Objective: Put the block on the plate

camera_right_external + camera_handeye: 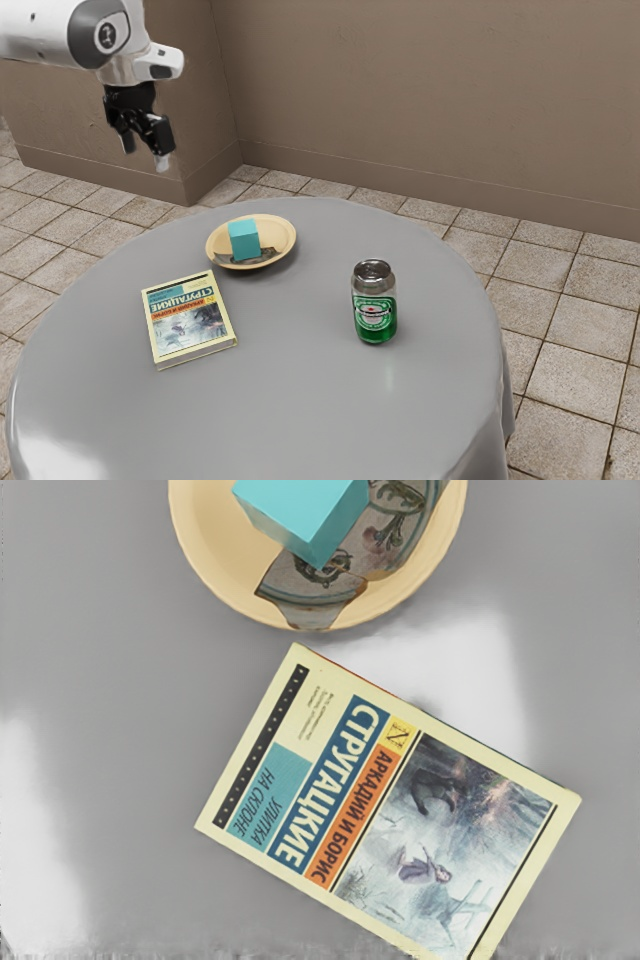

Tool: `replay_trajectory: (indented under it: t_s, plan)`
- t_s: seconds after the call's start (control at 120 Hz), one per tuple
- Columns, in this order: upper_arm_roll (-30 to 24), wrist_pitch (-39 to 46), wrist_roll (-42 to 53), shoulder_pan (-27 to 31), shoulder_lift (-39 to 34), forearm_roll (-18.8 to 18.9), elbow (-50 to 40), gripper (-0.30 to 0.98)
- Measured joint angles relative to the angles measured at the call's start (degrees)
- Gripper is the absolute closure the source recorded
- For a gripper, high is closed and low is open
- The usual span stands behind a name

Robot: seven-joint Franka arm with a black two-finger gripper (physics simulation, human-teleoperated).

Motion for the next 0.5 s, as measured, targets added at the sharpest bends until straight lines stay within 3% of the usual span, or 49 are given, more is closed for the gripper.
replay_trajectory:
  t_s: [0.433, 0.5]
  plan:
    - [0.0, -3.1, -4.4, -0.1, -7.9, 0.7, -3.9, 0.00]
    - [2.7, -3.4, -4.9, -3.0, -7.9, 0.7, -3.7, 0.00]
